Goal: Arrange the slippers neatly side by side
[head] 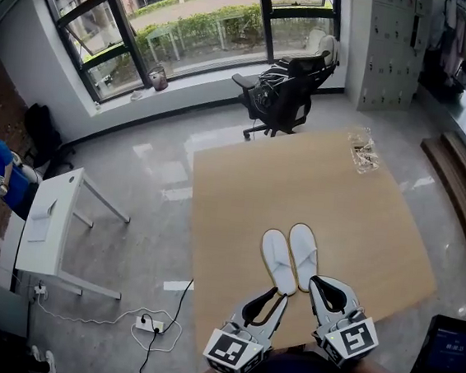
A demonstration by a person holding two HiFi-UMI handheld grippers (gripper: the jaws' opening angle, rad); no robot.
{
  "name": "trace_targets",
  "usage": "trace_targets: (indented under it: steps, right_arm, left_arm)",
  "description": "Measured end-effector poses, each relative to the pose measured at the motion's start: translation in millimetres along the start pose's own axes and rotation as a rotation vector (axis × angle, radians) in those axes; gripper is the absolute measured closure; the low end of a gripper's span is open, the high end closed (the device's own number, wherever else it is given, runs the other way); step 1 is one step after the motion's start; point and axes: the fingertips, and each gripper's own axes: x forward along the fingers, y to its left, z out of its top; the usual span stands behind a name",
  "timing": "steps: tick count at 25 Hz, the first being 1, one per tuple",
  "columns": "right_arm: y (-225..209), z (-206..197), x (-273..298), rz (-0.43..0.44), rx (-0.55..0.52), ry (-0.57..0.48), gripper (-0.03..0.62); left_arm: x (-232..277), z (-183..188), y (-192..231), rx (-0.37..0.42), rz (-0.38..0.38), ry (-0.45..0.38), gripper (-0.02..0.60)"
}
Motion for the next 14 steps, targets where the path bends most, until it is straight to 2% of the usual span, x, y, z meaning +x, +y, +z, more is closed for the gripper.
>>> trace_targets:
  steps: [2, 8, 14]
  right_arm:
    - [3.5, 0.9, 0.3, 0.023, -0.005, -0.004, 0.582]
    - [2.4, 9.7, -0.3, 0.008, -0.006, -0.029, 0.582]
    - [7.0, 3.2, -3.3, 0.031, -0.017, -0.013, 0.582]
  left_arm:
    - [0.3, -0.5, -0.4, -0.001, -0.001, 0.004, 0.491]
    - [-1.9, 0.1, -2.7, -0.001, -0.005, 0.005, 0.491]
    - [-2.7, 3.0, -3.7, -0.037, 0.023, 0.025, 0.491]
